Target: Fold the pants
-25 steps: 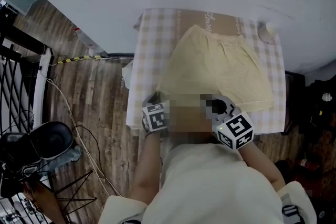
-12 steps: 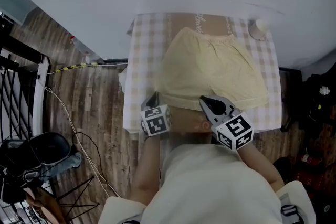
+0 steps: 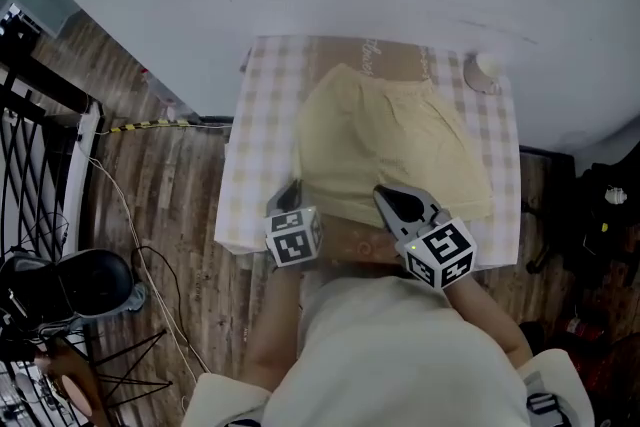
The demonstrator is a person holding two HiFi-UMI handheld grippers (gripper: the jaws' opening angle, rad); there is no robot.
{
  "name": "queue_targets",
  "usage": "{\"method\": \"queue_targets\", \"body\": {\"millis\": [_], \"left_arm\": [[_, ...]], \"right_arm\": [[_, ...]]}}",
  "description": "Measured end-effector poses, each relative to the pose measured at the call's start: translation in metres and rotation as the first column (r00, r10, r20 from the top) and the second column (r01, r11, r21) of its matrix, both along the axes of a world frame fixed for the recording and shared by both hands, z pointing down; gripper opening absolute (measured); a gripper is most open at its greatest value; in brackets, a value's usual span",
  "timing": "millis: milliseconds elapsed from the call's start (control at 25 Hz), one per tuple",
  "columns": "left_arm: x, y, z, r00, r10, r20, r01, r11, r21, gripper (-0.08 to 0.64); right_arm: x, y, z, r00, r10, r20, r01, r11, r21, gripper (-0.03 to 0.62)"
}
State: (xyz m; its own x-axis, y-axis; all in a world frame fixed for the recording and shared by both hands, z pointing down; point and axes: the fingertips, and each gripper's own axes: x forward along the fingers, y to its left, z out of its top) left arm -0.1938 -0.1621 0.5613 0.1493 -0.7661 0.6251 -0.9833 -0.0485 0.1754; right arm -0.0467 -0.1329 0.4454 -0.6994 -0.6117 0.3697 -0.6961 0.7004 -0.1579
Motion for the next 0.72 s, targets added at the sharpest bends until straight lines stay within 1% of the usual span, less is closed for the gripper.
{"method": "queue_targets", "body": {"millis": [200,320,520,720], "left_arm": [[0.032,0.000,-0.009,1.000,0.003,0.000,-0.003,1.000,0.015,0.025],[0.055,-0.001,-0.019,1.000,0.008,-0.012,-0.008,1.000,0.019,0.025],[0.096,-0.003,-0.031,0.999,0.034,-0.021,-0.033,0.999,0.040,0.025],[0.135,-0.004,-0.040,0.996,0.047,-0.071,-0.043,0.997,0.057,0.025]], "right_arm": [[0.035,-0.006,-0.010,1.000,0.006,0.020,-0.006,1.000,0.010,0.000],[0.053,-0.007,-0.014,1.000,0.003,0.031,-0.003,1.000,0.013,0.000],[0.085,-0.011,-0.017,0.999,0.010,0.049,-0.011,1.000,0.016,0.000],[0.119,-0.017,-0.018,0.998,0.027,0.058,-0.028,1.000,0.013,0.000]]}}
